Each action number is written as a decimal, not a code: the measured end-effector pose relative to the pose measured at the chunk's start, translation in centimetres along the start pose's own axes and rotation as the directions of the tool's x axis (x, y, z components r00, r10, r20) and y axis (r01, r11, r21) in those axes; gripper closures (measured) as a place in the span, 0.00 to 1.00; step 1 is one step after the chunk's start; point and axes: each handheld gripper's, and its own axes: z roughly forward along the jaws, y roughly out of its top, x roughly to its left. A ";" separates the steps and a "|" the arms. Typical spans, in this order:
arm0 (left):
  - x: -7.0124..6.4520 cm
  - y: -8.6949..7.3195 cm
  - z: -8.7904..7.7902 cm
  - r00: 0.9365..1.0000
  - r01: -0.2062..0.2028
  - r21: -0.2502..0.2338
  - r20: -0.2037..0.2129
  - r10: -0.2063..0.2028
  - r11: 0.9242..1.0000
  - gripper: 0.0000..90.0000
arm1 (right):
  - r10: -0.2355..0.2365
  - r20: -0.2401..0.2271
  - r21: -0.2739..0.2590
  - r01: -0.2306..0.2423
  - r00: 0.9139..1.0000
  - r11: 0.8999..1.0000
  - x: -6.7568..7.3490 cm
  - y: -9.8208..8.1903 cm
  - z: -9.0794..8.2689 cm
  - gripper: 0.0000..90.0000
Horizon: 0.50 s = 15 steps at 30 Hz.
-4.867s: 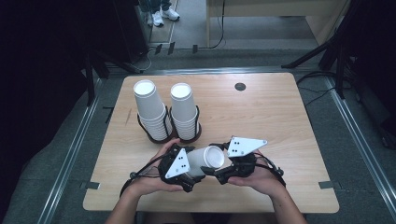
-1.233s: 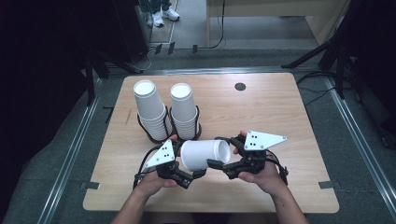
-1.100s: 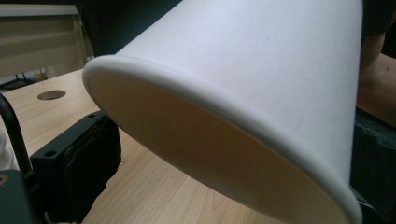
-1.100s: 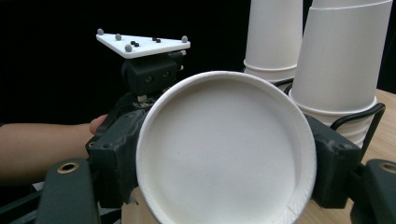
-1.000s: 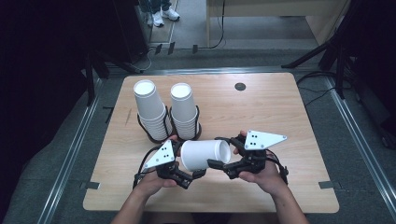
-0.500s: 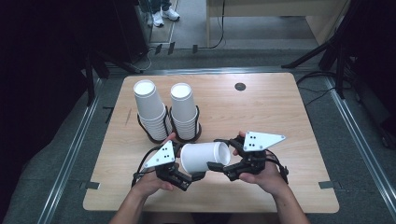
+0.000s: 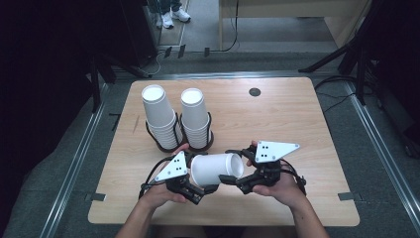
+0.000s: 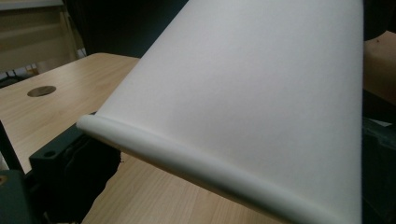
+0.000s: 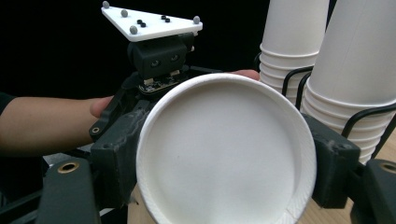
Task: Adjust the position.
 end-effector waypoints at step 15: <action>-0.1 -0.3 -0.2 0.999 -0.043 -0.013 0.013 0.043 0.999 0.06 | 0.033 -0.029 -0.039 -0.034 0.999 0.999 -0.6 -0.3 -0.3 0.25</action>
